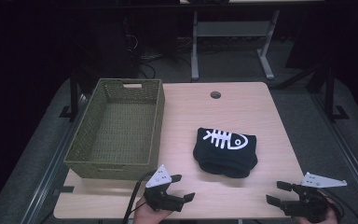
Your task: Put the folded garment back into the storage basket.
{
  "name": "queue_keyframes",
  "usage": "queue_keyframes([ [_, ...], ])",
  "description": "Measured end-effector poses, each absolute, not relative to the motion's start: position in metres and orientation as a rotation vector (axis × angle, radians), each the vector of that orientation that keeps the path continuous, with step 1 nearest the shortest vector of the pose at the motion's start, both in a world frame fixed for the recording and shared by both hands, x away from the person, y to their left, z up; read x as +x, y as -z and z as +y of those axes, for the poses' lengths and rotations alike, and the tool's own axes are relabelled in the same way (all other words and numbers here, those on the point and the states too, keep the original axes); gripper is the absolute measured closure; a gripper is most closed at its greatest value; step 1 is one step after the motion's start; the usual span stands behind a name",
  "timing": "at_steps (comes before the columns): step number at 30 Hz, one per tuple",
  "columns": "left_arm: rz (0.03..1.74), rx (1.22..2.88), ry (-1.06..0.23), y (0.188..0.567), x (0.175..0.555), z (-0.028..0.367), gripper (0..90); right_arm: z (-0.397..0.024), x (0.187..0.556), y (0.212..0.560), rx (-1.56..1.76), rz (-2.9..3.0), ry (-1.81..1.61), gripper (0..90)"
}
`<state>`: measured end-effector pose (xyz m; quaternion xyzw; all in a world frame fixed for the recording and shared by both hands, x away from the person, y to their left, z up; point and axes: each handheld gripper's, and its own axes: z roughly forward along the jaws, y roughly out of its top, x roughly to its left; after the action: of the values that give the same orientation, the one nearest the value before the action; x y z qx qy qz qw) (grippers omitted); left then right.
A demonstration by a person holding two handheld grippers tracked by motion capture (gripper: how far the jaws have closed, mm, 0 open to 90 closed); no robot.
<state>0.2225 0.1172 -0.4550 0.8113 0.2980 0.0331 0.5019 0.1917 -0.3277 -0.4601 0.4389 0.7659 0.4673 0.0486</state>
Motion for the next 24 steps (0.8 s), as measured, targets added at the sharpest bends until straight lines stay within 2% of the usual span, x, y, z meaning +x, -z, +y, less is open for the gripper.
queue_keyframes([
  [21,0.748,1.896,-0.108,0.438,0.245,0.106,18.8,-0.322,0.226,0.438,1.297,2.285,-1.450,17.9],
  [24,0.751,1.900,-0.103,0.436,0.250,0.103,18.0,-0.320,0.231,0.436,1.288,2.294,-1.456,20.5],
])
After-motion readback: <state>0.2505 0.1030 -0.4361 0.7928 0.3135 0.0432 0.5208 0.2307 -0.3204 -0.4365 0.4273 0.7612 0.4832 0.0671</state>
